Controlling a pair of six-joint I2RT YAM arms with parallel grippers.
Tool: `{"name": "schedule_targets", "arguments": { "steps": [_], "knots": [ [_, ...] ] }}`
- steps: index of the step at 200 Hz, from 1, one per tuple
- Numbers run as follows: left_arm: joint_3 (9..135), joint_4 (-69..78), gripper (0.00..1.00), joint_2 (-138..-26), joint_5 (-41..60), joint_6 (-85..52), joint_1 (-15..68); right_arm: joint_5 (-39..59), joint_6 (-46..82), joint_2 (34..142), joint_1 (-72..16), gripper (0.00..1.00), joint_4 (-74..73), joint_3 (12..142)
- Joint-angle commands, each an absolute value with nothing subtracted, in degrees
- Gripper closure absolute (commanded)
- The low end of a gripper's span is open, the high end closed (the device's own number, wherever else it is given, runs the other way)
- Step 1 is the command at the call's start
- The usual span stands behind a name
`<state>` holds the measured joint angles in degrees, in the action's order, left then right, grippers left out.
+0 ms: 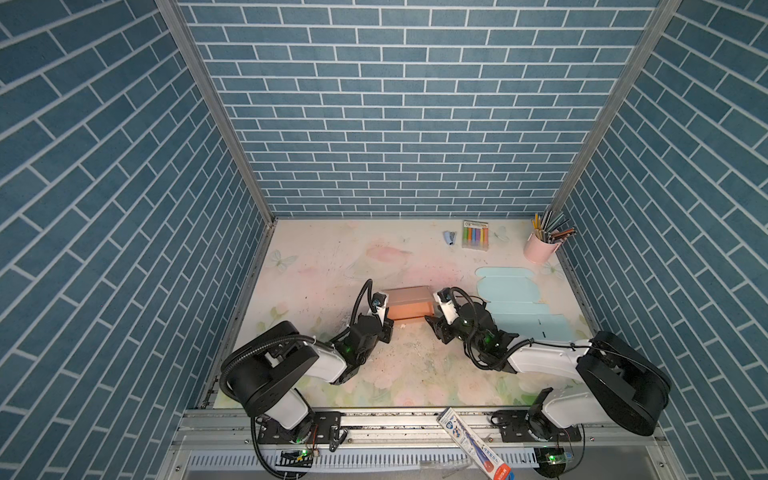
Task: Fold the paper box
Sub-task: 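Release the closed lid and draw the right gripper back from the box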
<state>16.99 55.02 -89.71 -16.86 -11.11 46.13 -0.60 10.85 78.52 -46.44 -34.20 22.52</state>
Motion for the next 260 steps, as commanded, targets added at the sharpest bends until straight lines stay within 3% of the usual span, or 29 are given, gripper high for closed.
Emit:
{"name": "schedule_targets", "arguments": {
  "steps": [1, 38, 96, 144, 214, 260],
  "knots": [
    [17.5, 51.5, 1.00, -90.7, -16.7, -11.9, 46.5, 3.5, 15.7, 75.1, -44.8, 0.41, -37.6, 19.6],
    [17.6, 52.1, 1.00, -91.5, -16.9, -12.2, 46.5, 16.1, 12.1, 68.0, -46.4, 0.42, -35.9, 19.5],
    [18.9, 50.9, 1.00, -92.3, -16.1, -11.7, 46.5, 0.9, 15.3, 53.6, -50.8, 0.42, -23.4, 27.3],
    [19.5, 50.6, 1.00, -91.9, -15.8, -11.6, 46.6, -2.4, 17.3, 70.6, -47.6, 0.44, -3.3, 49.6],
    [19.5, 50.2, 1.00, -92.2, -16.0, -10.8, 48.2, 0.5, 17.6, 88.0, -46.0, 0.46, -0.8, 55.1],
    [18.0, 46.9, 0.93, -88.2, -16.1, -11.9, 49.0, 1.5, 18.3, 92.3, -45.6, 0.47, 0.0, 55.7]
  ]
}}
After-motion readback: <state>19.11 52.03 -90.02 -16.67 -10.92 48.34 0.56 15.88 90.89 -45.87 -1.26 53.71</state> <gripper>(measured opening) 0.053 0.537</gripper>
